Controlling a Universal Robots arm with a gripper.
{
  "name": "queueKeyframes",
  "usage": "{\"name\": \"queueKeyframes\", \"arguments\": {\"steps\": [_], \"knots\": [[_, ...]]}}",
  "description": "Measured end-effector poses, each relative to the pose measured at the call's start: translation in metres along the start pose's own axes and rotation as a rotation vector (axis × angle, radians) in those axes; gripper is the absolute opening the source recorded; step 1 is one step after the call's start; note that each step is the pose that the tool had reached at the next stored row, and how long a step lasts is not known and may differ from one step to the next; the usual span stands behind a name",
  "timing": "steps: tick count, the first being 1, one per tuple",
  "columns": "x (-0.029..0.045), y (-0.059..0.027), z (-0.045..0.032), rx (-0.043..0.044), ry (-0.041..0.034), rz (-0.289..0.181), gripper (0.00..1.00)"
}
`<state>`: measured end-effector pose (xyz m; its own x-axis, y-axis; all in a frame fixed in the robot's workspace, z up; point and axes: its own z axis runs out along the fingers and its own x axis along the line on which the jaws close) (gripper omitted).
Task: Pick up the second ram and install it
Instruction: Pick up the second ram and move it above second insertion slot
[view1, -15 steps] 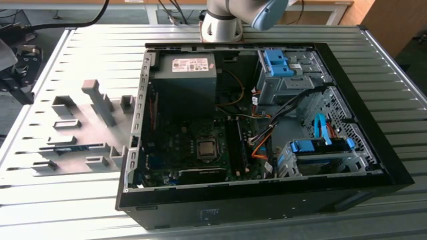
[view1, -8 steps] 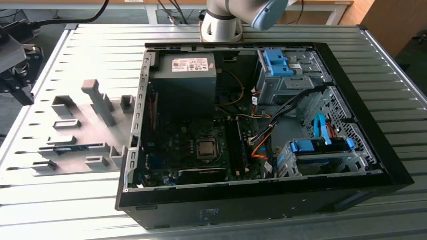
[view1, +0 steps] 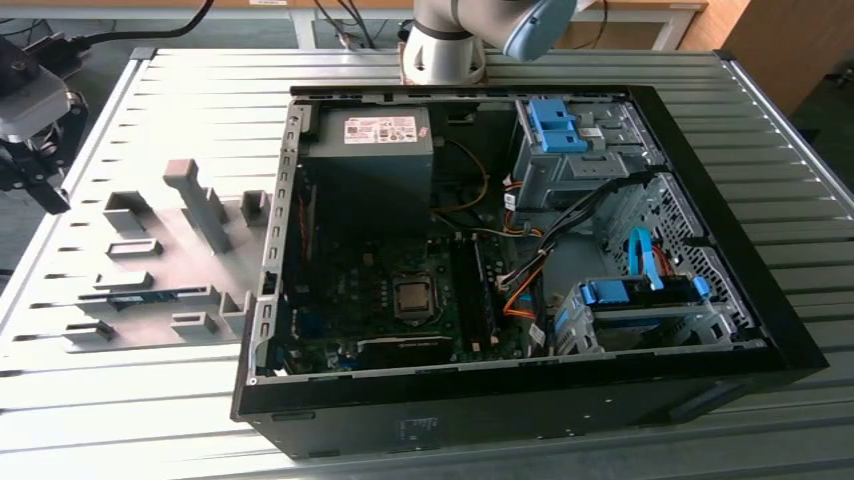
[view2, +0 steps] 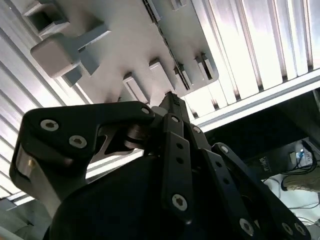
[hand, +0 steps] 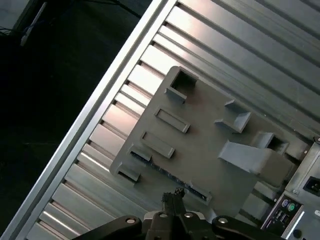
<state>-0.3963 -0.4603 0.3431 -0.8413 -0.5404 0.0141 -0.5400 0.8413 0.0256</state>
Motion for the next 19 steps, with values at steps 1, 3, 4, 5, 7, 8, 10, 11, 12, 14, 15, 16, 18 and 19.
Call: {"name": "queueKeyframes", "arguments": {"steps": [1, 3, 4, 5, 7, 8, 10, 11, 12, 14, 15, 16, 18, 19], "knots": [[0.0000, 0.0000, 0.0004, 0.0003, 0.0005, -0.018, 0.10], [0.0000, 0.0000, 0.0012, 0.0008, 0.0014, -0.054, 0.10], [0.0000, 0.0000, 0.0016, 0.0010, 0.0018, -0.072, 0.10], [0.0000, 0.0000, 0.0020, 0.0013, 0.0023, -0.090, 0.10], [0.0000, -0.0001, 0.0029, 0.0018, 0.0032, -0.128, 0.10], [-0.0001, -0.0001, 0.0032, 0.0021, 0.0038, -0.145, 0.10], [-0.0001, -0.0001, 0.0040, 0.0026, 0.0047, -0.181, 0.10], [-0.0001, -0.0001, 0.0044, 0.0029, 0.0051, -0.199, 0.10], [-0.0001, -0.0001, 0.0048, 0.0031, 0.0057, -0.217, 0.10], [-0.0001, -0.0001, 0.0056, 0.0037, 0.0065, -0.255, 0.10], [-0.0001, -0.0001, 0.0059, 0.0039, 0.0070, -0.273, 0.10], [-0.0001, -0.0001, 0.0063, 0.0042, 0.0075, -0.291, 0.10], [-0.0001, -0.0002, 0.0069, 0.0047, 0.0084, -0.327, 0.10], [-0.0001, -0.0002, 0.0072, 0.0049, 0.0089, -0.345, 0.10]]}}
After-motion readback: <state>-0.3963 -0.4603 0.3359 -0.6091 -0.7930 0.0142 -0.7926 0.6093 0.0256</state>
